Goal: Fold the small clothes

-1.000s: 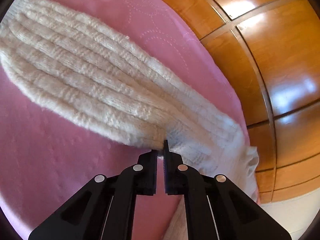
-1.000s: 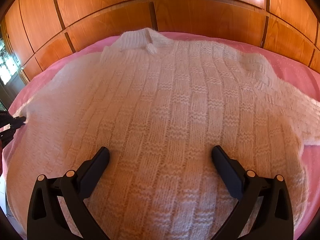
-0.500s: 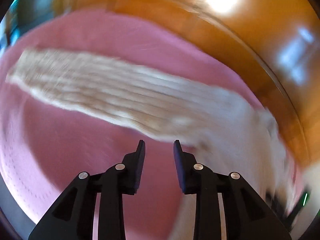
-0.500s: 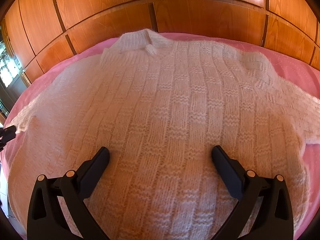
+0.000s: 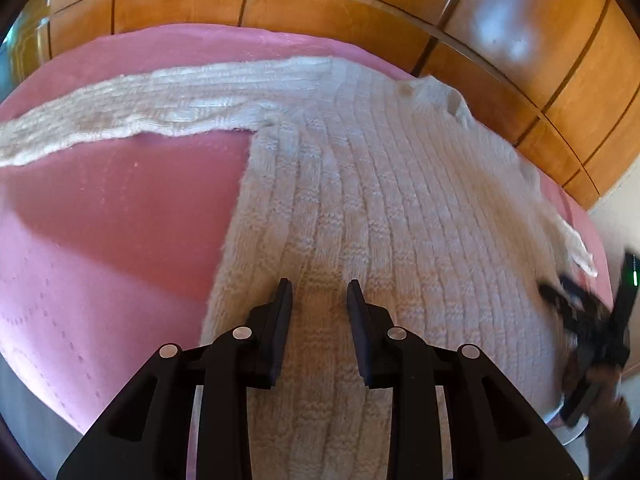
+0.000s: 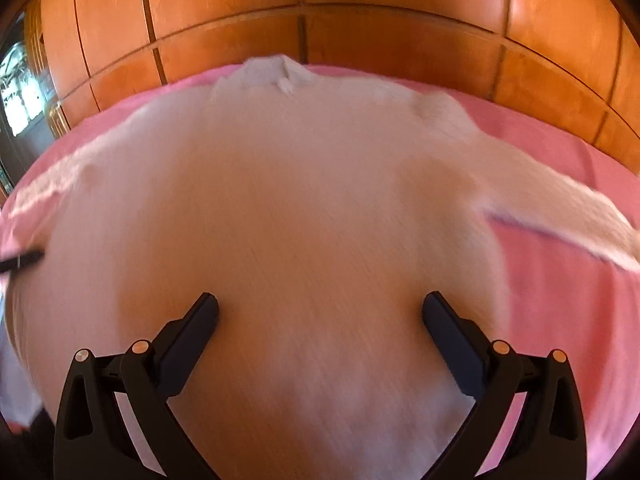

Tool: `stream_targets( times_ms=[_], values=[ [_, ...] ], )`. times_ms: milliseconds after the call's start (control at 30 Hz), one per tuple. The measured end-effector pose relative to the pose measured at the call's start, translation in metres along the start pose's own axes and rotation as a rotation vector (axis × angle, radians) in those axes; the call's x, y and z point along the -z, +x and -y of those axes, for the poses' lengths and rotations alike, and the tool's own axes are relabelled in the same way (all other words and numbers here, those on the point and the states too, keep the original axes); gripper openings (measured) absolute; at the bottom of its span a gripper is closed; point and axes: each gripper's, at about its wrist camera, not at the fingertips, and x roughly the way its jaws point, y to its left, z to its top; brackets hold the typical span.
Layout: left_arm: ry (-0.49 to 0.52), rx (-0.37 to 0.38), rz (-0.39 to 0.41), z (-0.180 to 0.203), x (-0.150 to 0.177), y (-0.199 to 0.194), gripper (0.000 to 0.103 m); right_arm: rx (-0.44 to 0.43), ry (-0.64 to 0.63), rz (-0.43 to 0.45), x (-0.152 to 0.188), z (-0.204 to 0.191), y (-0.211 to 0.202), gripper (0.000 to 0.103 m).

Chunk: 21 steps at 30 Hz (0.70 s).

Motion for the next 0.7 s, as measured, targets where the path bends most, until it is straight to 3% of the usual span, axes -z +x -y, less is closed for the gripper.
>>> stream_targets(
  times_ms=[67,167,233,367,433,500,600,700],
  values=[
    [0.030,-0.029,0.011,0.009,-0.002,-0.002,0.031,0.004,0.012,-0.013,0.019,0.015,-0.015,0.101],
    [0.077,-0.045,0.067,0.030,-0.008,-0.005,0.053,0.010,0.083,-0.057,0.034,0.039,-0.036,0.101],
    [0.136,-0.046,0.105,0.050,-0.011,-0.005,0.068,0.000,0.201,-0.017,0.039,0.067,-0.058,0.101],
    [0.224,-0.056,0.092,0.082,-0.015,0.013,0.069,0.013,0.542,0.082,0.043,0.147,-0.087,0.099],
    [0.241,-0.078,0.059,0.093,-0.016,0.028,0.069,0.021,0.694,0.122,0.047,0.187,-0.091,0.088],
    [0.247,-0.084,0.021,0.100,-0.015,0.043,0.071,0.053,0.842,0.154,0.049,0.231,-0.087,0.067],
    [0.217,-0.088,0.007,0.098,-0.016,0.055,0.081,0.074,1.012,0.187,0.050,0.283,-0.074,0.058],
    [0.193,-0.059,-0.016,0.093,-0.021,0.060,0.086,0.032,1.153,0.237,0.049,0.322,-0.057,0.058]
  ],
)
